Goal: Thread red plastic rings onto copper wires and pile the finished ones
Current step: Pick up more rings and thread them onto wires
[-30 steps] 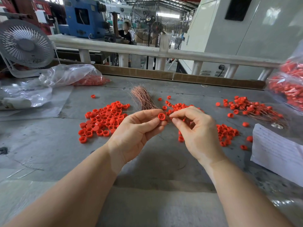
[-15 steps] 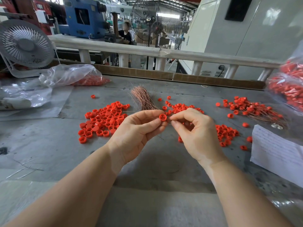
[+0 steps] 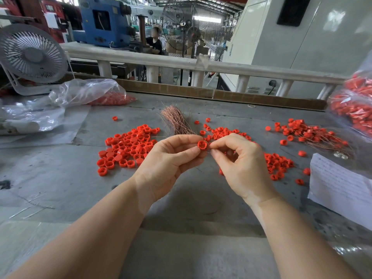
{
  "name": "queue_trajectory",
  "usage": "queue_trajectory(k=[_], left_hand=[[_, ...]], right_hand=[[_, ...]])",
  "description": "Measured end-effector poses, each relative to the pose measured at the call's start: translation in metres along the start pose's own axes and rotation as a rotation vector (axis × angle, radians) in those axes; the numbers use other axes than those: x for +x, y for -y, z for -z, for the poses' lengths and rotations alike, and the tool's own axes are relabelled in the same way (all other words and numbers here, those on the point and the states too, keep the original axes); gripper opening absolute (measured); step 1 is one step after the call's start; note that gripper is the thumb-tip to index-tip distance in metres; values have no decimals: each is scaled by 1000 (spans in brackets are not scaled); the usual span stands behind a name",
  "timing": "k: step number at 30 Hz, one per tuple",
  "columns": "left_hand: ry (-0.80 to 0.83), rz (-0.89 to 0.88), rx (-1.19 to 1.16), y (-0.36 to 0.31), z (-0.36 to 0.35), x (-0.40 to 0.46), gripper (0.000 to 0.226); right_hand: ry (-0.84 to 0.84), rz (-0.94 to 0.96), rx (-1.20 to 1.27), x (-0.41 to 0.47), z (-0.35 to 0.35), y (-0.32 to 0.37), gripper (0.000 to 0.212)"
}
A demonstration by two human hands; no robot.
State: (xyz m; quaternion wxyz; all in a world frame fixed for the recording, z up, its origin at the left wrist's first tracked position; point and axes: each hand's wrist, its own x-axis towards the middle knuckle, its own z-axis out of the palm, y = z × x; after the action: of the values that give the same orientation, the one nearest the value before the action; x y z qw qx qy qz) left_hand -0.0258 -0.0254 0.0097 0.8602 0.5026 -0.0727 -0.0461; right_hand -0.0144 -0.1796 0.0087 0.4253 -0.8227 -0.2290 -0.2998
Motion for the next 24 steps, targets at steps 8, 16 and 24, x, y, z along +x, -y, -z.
queue_trajectory(k=[8,16,24], left_hand=[[16,27,-43,-2,-1,0,21],[7,67,-78,-5,-3,0,20],[-28,62,-52,-4,-4,0,21]], right_hand=[[-2,2,-3,0,1,1,10],[-2,13,-11,0,1,1,11],[0,18,-13,0,2,0,10]])
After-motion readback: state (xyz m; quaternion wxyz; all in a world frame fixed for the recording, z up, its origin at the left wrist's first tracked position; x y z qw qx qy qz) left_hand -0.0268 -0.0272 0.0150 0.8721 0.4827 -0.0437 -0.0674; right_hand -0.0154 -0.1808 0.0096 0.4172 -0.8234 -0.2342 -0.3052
